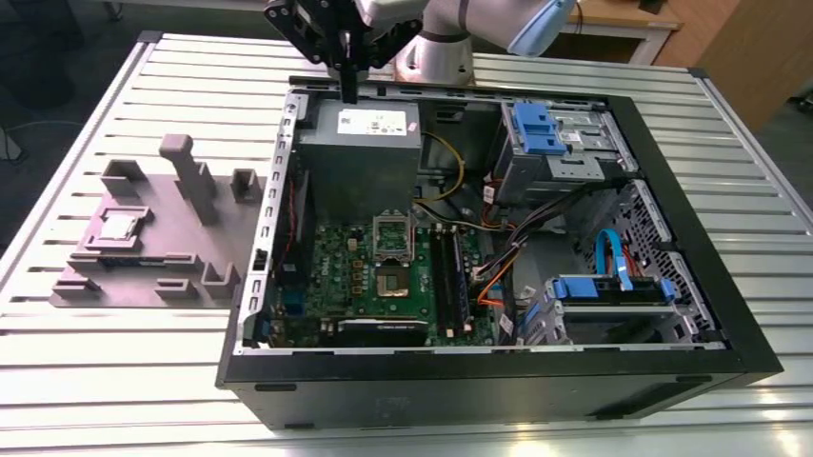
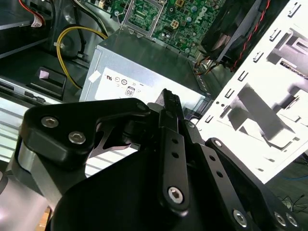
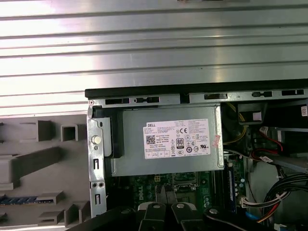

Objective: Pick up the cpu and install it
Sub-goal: 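Reach for the cpu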

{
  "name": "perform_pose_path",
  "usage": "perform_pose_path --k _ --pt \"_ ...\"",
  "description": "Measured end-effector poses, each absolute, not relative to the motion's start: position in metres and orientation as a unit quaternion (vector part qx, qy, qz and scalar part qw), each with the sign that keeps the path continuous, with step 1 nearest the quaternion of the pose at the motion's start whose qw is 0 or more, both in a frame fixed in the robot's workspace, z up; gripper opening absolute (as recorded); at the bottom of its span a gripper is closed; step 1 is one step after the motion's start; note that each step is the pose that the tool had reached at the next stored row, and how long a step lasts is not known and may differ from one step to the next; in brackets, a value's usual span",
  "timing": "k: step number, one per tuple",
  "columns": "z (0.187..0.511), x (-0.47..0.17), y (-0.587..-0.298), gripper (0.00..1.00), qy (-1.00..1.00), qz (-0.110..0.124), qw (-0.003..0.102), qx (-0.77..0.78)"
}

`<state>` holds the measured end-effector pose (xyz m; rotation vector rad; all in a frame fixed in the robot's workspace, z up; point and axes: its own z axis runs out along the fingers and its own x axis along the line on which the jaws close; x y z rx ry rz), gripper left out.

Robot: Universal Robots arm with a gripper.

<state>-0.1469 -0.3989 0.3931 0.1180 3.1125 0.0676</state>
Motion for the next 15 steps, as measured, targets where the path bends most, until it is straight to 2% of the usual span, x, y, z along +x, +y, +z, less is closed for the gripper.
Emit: perform_pose_path --k 15 --pt "0.392 -0.161 -0.399 0.10 0.999 0.022 0.013 0.038"
